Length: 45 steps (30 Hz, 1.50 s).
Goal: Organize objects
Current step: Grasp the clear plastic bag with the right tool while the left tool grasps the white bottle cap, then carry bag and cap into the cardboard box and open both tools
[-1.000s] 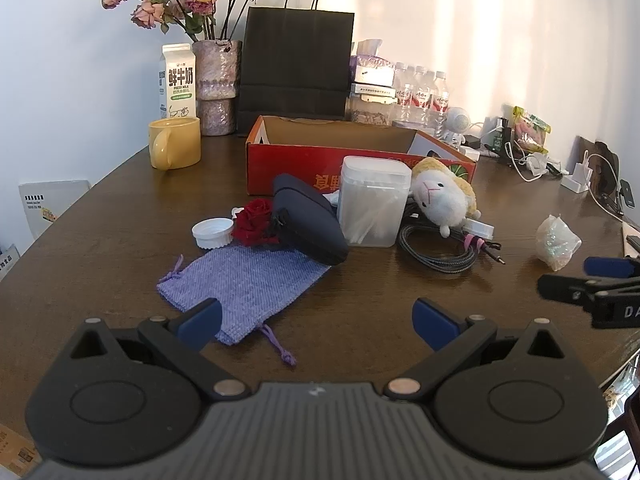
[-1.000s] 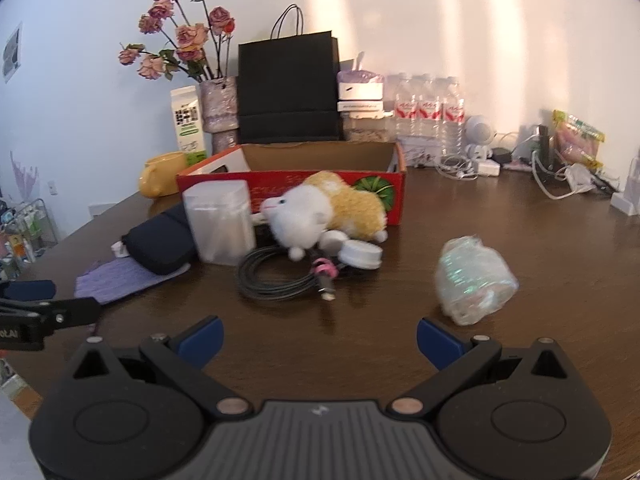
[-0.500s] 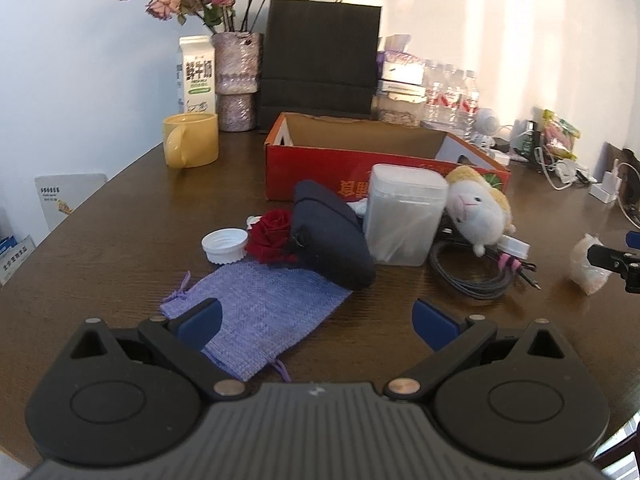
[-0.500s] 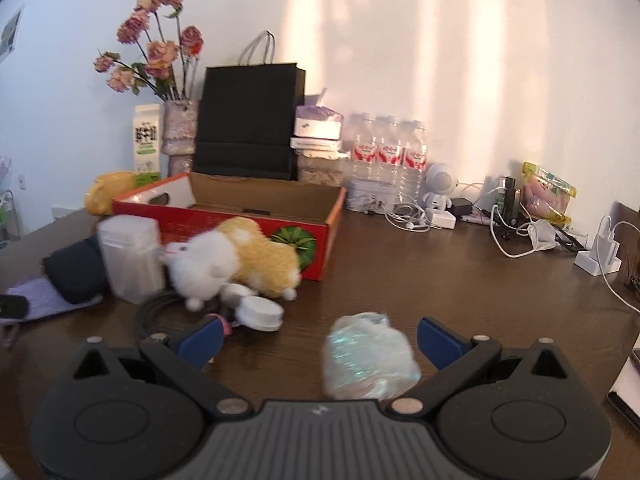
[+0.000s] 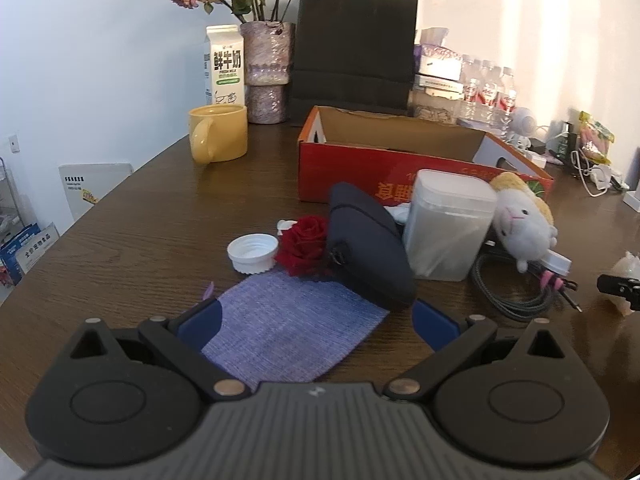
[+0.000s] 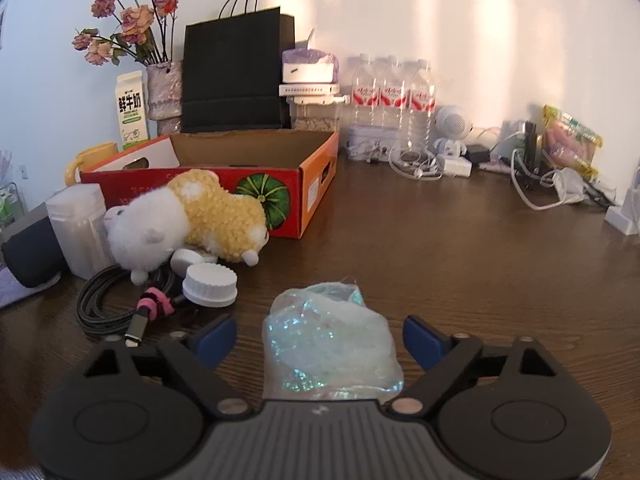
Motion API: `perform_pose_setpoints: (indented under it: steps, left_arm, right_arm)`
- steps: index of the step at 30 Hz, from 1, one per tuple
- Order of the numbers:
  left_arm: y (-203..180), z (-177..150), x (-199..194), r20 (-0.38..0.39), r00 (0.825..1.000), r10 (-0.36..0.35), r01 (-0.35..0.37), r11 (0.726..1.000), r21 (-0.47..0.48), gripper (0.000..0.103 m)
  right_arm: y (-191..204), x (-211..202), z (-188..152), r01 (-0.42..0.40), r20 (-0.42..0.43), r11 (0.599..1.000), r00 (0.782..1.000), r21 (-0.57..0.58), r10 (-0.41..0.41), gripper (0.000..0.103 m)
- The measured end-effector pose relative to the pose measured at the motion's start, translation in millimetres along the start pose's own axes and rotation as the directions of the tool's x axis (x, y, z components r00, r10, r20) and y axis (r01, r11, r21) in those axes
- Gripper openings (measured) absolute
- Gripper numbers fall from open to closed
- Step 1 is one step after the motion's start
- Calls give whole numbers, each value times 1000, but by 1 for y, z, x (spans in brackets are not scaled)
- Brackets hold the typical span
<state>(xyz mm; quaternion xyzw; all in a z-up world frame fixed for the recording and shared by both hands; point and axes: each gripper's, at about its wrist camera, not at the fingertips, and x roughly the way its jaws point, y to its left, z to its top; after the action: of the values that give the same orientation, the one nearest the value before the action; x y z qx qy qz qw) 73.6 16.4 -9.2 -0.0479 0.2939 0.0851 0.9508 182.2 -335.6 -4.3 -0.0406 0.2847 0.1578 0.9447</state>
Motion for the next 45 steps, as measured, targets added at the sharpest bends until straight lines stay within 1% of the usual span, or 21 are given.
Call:
perform_pose_setpoints:
  steps: [2, 4, 5, 6, 8, 10, 12, 20, 24, 28, 31, 32, 34, 36, 38, 39, 40, 41, 42, 43, 45]
  left_arm:
    - [2, 1, 2, -4, 1000, 4, -4, 1000, -4, 103]
    - [4, 2, 5, -9, 1000, 4, -4, 1000, -5, 103]
    - [5, 2, 6, -9, 1000, 4, -4, 1000, -6, 103]
    - [6, 2, 6, -9, 1000, 4, -4, 1000, -9, 103]
    - [9, 2, 7, -9, 1000, 4, -4, 1000, -14, 103]
    - [13, 2, 8, -9, 1000, 5, -5, 1000, -21, 103]
    - [19, 2, 9, -11, 1000, 15, -15, 999, -32, 103]
    - [48, 7, 13, -2, 998, 66, -66, 996, -63, 103]
    - [56, 14, 24, 4, 996, 92, -92, 996, -16, 103]
    - [61, 24, 43, 5, 994, 108, -108, 994, 22, 103]
    - [64, 29, 58, -3, 995, 104, -104, 994, 42, 103]
    - [64, 30, 63, -11, 994, 105, -104, 993, 51, 101]
    - [65, 31, 71, -27, 996, 82, -80, 995, 53, 100]
    - [68, 34, 76, -31, 998, 53, -52, 998, 46, 93]
    - [70, 37, 82, -37, 999, 25, -24, 999, 48, 77]
    - [71, 38, 84, -43, 999, 3, -1, 999, 44, 73]
    - [73, 38, 86, -50, 999, -19, 21, 999, 36, 65]
    - [74, 39, 88, -53, 998, -43, 45, 999, 30, 55]
    - [75, 39, 89, -52, 997, -59, 61, 998, 26, 50]
    - [75, 40, 89, -48, 997, -65, 66, 998, 23, 41]
    - [78, 41, 89, -44, 996, -81, 82, 997, 9, 41]
  right_arm:
    - [-2, 1, 1, -15, 1, 1000, 1000, 10, 15, 78]
    - [-3, 2, 1, -18, -4, 1000, 1000, 15, 18, 65]
    - [-3, 2, 1, -19, -7, 1000, 1000, 17, 19, 60]
    - [-3, 3, 1, -23, -10, 1000, 1000, 18, 24, 52]
    - [-3, 2, 1, -22, -9, 1000, 1000, 17, 22, 49]
    - [-2, 1, 2, -27, -3, 1000, 1000, 16, 27, 44]
    - [-1, 0, 2, -41, 9, 999, 999, 18, 41, 43]
    - [19, -1, 6, -56, 29, 998, 998, -7, 56, 43]
    - [33, -3, 12, -69, 51, 998, 996, -9, 69, 43]
    - [46, -3, 16, -80, 62, 997, 995, -9, 80, 43]
    - [54, -5, 19, -80, 69, 997, 994, -13, 81, 43]
    - [56, -5, 20, -80, 71, 997, 994, -12, 81, 43]
    - [59, -7, 21, -78, 76, 997, 994, -11, 78, 43]
    - [61, -9, 23, -73, 80, 997, 994, -10, 73, 43]
    - [63, -9, 24, -67, 81, 998, 994, -8, 68, 43]
    - [64, -9, 25, -66, 82, 998, 994, -8, 66, 43]
    - [66, -9, 26, -65, 82, 998, 994, -8, 66, 43]
    - [67, -8, 27, -65, 82, 998, 995, -8, 65, 43]
    - [67, -8, 27, -65, 82, 998, 995, -8, 65, 43]
    - [67, -8, 27, -65, 81, 998, 995, -9, 65, 43]
    - [69, -8, 29, -63, 80, 998, 995, -10, 64, 43]
